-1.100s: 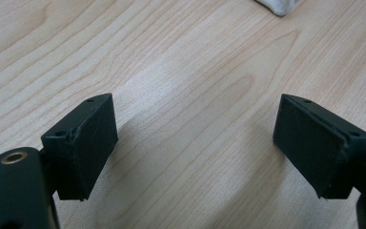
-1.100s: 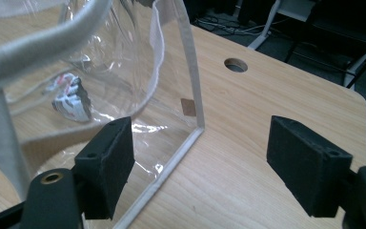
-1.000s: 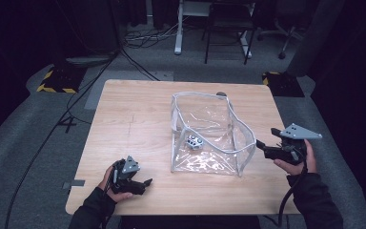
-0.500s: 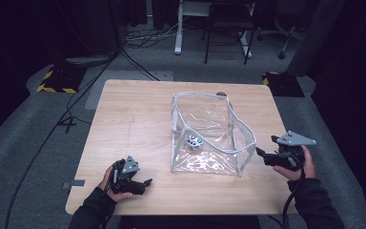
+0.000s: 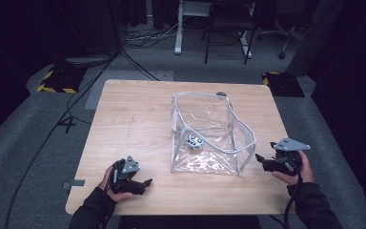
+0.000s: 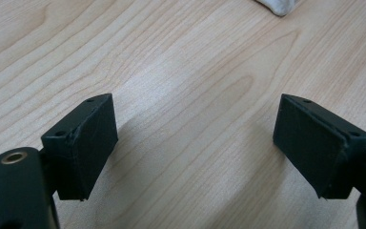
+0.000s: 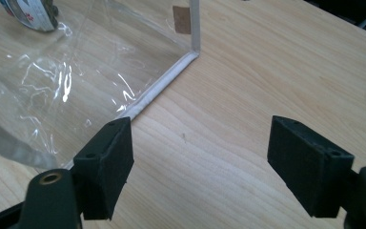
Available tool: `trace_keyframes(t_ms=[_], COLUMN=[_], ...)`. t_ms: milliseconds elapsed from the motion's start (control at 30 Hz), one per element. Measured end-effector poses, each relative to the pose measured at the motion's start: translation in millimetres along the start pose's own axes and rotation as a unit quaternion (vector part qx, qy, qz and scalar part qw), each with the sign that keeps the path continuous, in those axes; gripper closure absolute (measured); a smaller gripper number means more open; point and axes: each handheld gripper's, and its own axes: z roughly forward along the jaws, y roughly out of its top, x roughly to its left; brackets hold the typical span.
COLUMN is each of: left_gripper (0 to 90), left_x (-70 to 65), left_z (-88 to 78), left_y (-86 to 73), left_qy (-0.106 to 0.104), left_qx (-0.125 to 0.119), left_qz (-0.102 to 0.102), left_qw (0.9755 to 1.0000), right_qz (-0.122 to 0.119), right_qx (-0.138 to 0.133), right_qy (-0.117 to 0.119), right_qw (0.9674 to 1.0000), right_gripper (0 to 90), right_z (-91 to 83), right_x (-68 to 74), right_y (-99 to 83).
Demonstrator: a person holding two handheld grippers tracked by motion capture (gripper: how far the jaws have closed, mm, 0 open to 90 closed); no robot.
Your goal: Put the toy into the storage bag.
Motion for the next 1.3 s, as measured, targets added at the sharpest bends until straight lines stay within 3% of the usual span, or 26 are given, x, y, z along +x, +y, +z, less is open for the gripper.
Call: trace_keyframes(t_ms=[700, 1300], left_gripper=[15.3, 15.3], left_x=[0.0, 0.0], left_z=[0.1, 0.1], left_y=[0.0, 0.0], left_qy=[-0.001, -0.001], left_qx=[0.0, 0.0], left_qz=[0.0, 0.0], left_qw=[1.0, 1.0], right_qz=[0.016, 0.034], right_qx=[0.033, 0.04], right_qy=[0.002, 0.007], right_qw=[0.9993, 0.9986], right_gripper=[24.2, 23.6], right_z=[6.4, 1.9], right_x=[-3.1, -5.2], right_y=[-34.4, -64.9])
